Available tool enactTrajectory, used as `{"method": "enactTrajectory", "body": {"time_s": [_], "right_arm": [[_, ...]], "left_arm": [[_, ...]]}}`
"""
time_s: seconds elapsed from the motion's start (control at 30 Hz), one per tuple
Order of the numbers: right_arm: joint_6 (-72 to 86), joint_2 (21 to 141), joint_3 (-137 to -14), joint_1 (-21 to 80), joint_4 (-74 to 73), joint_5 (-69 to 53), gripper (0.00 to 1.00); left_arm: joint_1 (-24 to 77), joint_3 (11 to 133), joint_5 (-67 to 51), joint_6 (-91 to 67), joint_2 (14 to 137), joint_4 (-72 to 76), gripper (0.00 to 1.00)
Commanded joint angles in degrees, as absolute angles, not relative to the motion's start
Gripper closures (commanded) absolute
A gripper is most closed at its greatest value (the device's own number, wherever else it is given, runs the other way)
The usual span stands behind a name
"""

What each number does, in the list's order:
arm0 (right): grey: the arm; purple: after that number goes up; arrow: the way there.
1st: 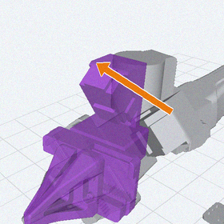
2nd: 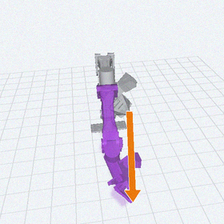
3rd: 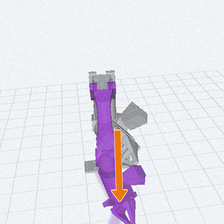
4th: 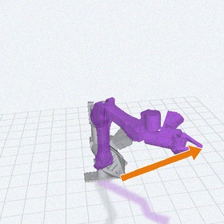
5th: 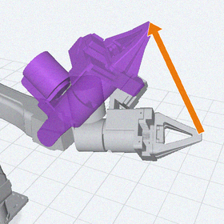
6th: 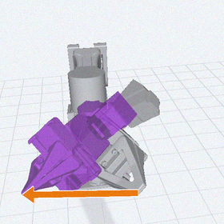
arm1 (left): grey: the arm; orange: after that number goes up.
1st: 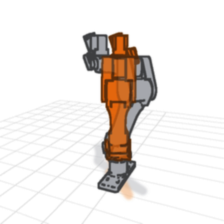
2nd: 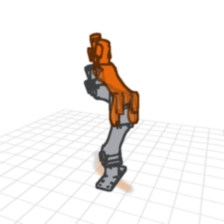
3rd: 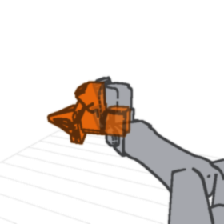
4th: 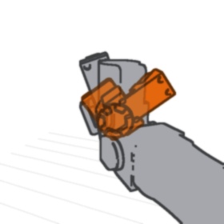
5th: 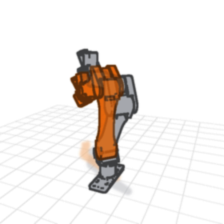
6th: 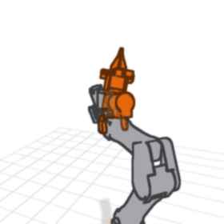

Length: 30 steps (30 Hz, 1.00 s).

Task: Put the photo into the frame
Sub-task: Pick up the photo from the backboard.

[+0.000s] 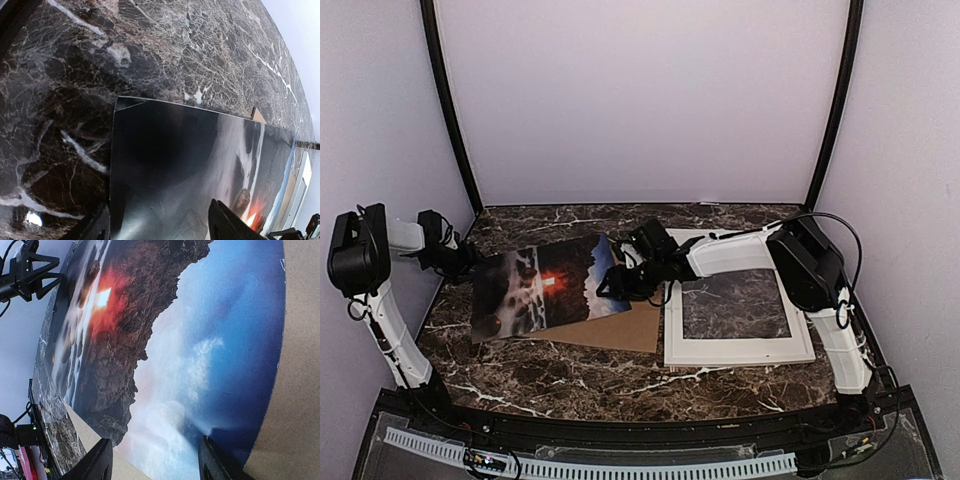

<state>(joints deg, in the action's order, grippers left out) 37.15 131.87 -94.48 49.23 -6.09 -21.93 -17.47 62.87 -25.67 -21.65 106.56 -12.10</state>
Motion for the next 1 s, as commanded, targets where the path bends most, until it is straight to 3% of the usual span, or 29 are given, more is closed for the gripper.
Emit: {"method": "enactTrajectory", "body": {"time_s": [0.0,0.47,0.97], "right_arm": [[37.2,133.5,-92.1,49.4,-9.9,-21.4,0.41],[37.3,133.6,-91.4,49.4,-9.5,-21.3,0.41],[37.5,134.1,-91.7,49.4,-9.5,-21.3,0.41]], "left_arm": [[-17.3,61.8,-31.8,-22.2,106.9,-13.2,0.32],[-17.3,60.8,-40.5,-22.1,105.0,-10.9,0.36],[-16.5,53.3,-60.1,-29.9,103.3,2.6,0.14]]}}
